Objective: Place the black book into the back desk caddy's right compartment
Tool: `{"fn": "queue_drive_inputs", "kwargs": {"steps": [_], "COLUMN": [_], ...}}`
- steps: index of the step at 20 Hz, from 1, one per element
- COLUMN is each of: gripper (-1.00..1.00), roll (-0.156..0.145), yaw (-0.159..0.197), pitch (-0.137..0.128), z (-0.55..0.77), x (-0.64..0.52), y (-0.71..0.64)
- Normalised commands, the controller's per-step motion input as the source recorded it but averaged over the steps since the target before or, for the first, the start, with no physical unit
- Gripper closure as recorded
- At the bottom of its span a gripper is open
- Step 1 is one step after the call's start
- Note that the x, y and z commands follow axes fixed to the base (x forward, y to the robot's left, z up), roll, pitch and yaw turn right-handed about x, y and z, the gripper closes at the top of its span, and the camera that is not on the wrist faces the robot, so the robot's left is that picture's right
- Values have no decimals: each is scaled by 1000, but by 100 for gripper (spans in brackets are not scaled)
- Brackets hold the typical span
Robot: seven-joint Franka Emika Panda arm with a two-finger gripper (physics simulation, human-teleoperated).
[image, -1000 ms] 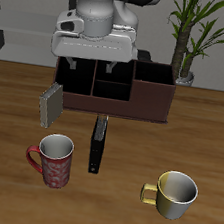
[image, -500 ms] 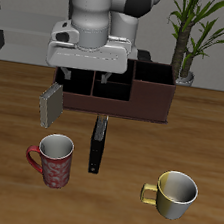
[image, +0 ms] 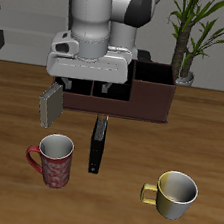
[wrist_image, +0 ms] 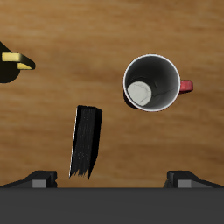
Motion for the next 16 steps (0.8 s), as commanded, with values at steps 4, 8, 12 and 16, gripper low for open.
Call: {"fn": "queue_drive_inputs", "kwargs": {"steps": [4, 8, 12, 16], "gripper": [-100, -100, -100, -100], "roll": [11, 9, -18, 27], "yaw": [9, -12, -10, 19], "pitch": [-29, -27, -40, 1], "z": [-206, -336, -188, -340], "x": [30, 55, -35, -32], "y": [139, 27, -79, 109]}}
